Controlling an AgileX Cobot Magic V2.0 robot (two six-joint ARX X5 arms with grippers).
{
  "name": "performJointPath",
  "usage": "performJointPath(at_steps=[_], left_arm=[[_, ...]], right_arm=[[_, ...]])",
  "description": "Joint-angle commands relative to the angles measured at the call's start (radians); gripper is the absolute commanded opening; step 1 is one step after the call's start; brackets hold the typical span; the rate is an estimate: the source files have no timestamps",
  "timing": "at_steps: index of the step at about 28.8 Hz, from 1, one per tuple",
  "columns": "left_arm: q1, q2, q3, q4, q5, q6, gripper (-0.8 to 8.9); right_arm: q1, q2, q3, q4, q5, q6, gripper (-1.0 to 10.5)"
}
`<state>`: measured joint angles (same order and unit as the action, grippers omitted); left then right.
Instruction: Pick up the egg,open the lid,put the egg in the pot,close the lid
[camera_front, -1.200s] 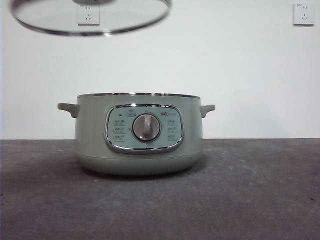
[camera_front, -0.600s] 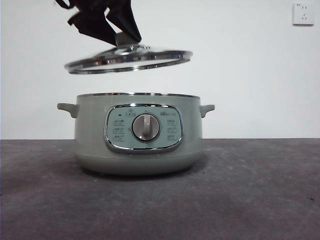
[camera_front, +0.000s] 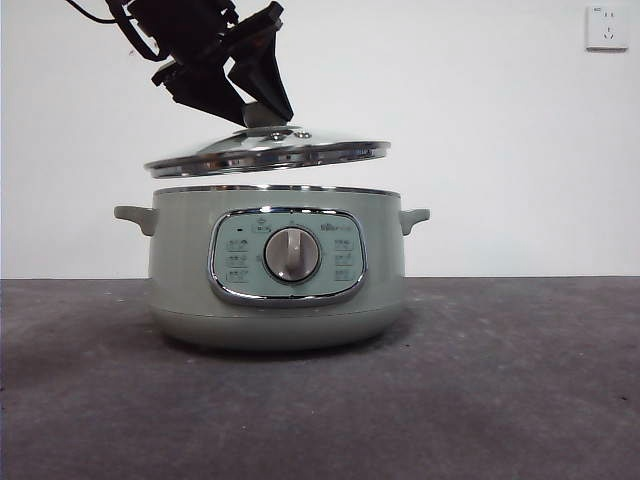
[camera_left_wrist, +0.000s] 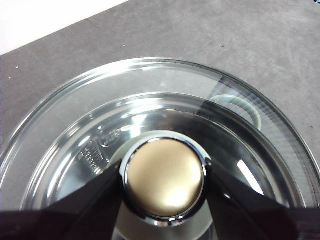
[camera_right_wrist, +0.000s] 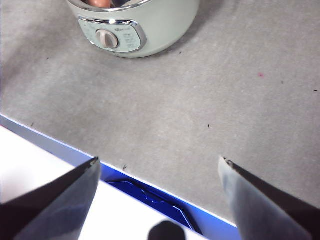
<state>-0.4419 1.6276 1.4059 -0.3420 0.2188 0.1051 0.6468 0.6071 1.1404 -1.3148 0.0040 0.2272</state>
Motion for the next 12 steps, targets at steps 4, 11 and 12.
performJointPath(at_steps=[4,11,12], left_arm=[[-0.018,0.034,0.008,0.053,-0.004,0.011,-0.08],[-0.024,0.043,0.008,0.031,-0.011,0.024,-0.08],[-0.024,0.044,0.008,0.022,-0.011,0.031,-0.08]], right_arm=[[0.002,-0.003,-0.008,0.006,0.005,0.017,4.1],[0.002,-0.003,-0.008,0.005,0.005,0.016,4.1],[0.002,-0.003,-0.008,0.005,0.005,0.016,4.1]])
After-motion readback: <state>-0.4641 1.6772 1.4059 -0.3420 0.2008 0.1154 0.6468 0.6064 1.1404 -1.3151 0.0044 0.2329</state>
